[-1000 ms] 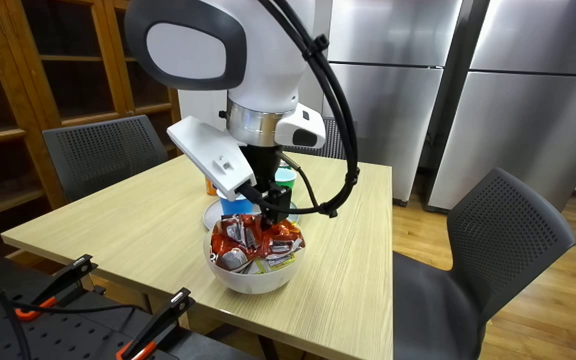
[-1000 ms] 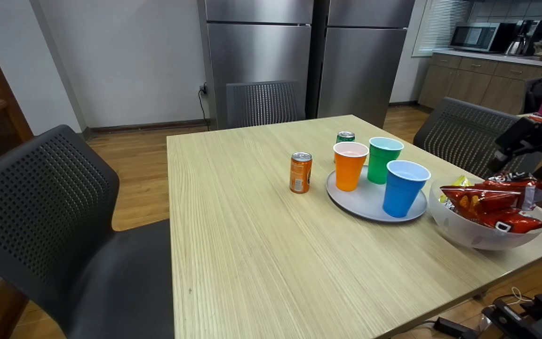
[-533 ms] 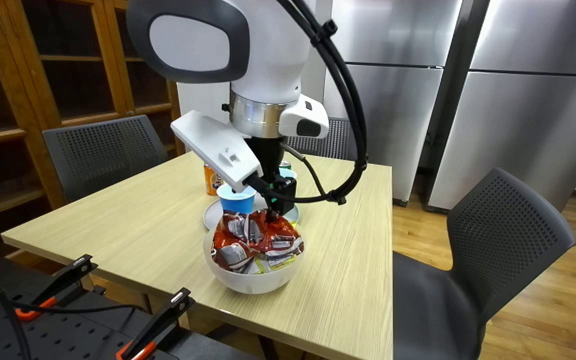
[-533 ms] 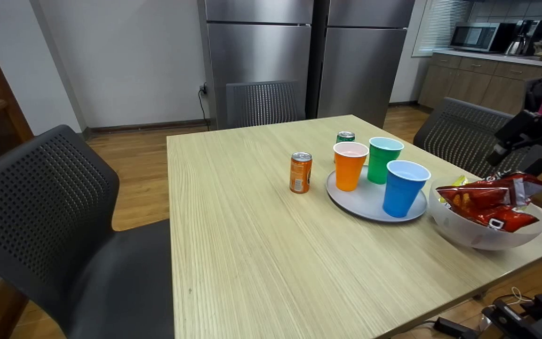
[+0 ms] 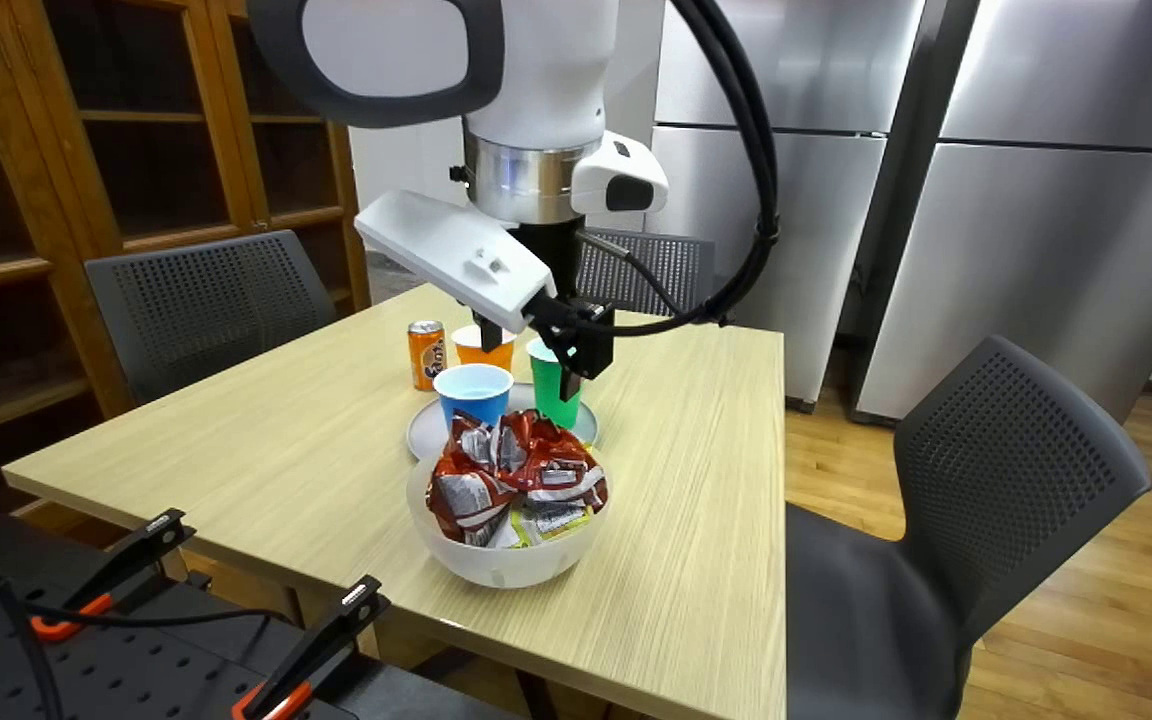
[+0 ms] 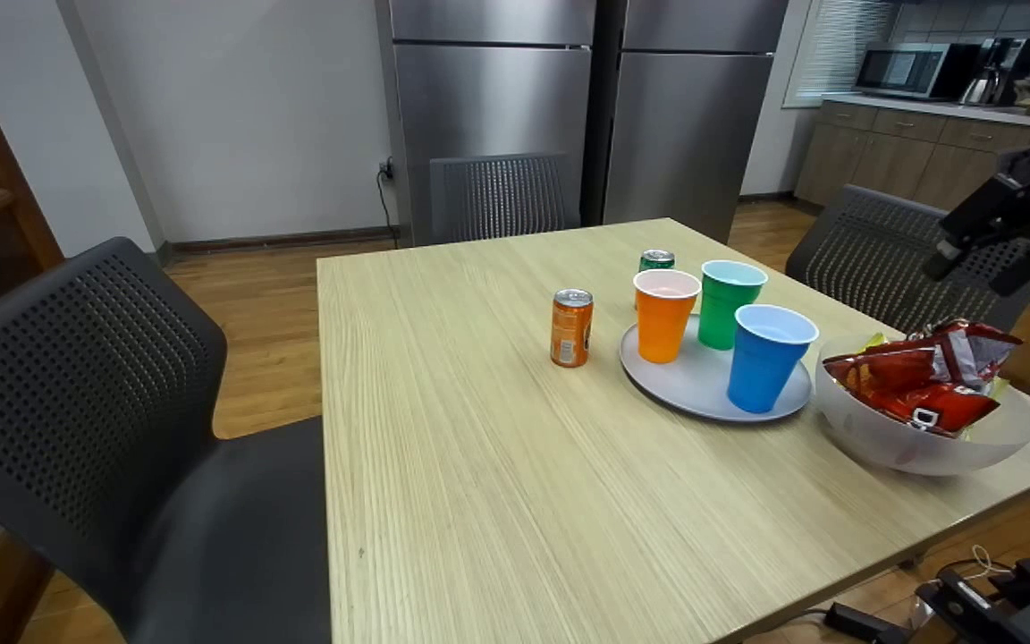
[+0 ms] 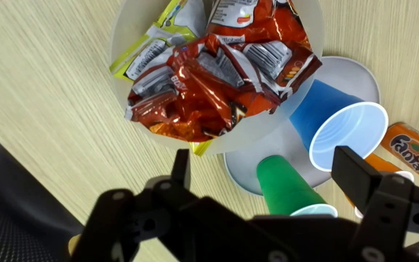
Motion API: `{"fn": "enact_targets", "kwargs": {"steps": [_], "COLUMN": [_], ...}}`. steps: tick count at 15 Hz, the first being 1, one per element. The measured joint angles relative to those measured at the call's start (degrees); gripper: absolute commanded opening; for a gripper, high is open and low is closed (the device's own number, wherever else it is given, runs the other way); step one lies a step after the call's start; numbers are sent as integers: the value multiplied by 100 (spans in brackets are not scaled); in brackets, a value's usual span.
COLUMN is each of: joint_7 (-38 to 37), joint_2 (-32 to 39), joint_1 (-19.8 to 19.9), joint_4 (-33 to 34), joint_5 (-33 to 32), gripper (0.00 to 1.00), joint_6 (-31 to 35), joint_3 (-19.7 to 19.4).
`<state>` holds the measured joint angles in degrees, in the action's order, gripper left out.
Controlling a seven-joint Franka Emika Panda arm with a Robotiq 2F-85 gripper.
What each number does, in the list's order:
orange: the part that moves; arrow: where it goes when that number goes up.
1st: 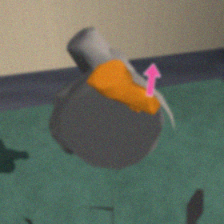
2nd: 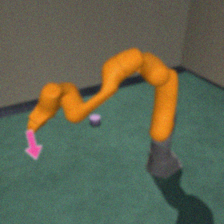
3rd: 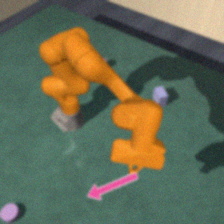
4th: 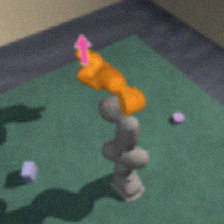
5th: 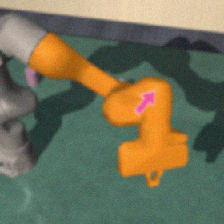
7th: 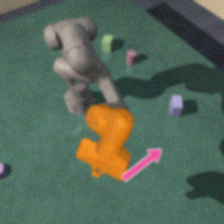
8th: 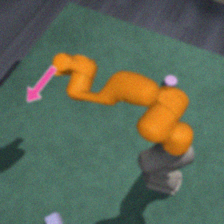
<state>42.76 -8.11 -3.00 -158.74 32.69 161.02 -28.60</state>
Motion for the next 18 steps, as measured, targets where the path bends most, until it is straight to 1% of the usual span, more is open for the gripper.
{"fn": "enact_targets", "kwargs": {"steps": [7,18], "joint_7": [-224,-229], "joint_2": [-295,-339], "joint_1": [11,16], "joint_4": [0,-1], "joint_5": [-624,-654], "gripper": [100,100], "joint_6": [237,245], "joint_3": [300,337]}}
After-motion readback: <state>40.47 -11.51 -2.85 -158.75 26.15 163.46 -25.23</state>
